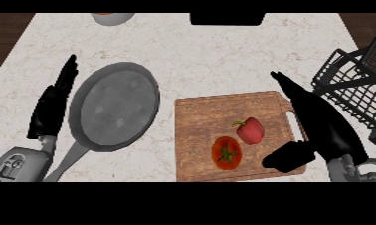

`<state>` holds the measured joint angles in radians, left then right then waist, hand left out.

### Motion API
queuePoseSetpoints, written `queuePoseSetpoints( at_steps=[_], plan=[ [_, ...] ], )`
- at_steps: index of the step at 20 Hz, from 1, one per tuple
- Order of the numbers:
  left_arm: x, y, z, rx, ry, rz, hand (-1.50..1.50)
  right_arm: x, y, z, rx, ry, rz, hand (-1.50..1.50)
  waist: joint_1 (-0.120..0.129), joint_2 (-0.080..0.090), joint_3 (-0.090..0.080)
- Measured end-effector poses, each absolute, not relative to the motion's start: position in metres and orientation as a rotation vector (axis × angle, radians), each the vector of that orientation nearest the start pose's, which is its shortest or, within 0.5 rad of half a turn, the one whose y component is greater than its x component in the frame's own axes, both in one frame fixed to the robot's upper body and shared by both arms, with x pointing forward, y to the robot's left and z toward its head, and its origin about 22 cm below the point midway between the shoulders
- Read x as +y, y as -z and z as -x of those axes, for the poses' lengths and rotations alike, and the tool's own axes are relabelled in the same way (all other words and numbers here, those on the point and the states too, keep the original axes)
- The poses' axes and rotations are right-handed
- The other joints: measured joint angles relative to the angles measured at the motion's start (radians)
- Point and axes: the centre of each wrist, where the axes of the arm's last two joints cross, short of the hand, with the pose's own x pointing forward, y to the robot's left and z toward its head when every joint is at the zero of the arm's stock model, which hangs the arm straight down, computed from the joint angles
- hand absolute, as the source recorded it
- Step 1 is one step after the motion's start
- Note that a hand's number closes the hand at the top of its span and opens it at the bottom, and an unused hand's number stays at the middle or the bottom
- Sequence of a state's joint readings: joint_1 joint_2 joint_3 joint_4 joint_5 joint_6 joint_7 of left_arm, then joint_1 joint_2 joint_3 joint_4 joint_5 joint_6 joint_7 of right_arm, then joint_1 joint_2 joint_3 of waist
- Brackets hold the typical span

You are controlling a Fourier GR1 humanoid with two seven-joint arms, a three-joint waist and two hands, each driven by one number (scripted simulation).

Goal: Pick the bell pepper from the cutting board and place it in the tiered basket

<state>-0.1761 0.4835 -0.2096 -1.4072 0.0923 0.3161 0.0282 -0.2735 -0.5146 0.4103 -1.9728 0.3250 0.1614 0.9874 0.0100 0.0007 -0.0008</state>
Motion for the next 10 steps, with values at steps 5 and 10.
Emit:
queuePoseSetpoints(
  at_steps=[5, 10],
  plan=[
    [0.299, -0.032, -0.279, -1.540, 0.231, -0.436, 0.00, -0.188, -0.133, -0.237, -1.059, -0.894, 0.661, -1.50, -0.006, -0.001, 0.000],
    [0.297, -0.036, -0.276, -1.537, 0.223, -0.439, 0.00, -0.182, -0.119, -0.230, -1.033, -0.919, 0.672, -1.50, -0.009, -0.002, 0.001]
  ],
)
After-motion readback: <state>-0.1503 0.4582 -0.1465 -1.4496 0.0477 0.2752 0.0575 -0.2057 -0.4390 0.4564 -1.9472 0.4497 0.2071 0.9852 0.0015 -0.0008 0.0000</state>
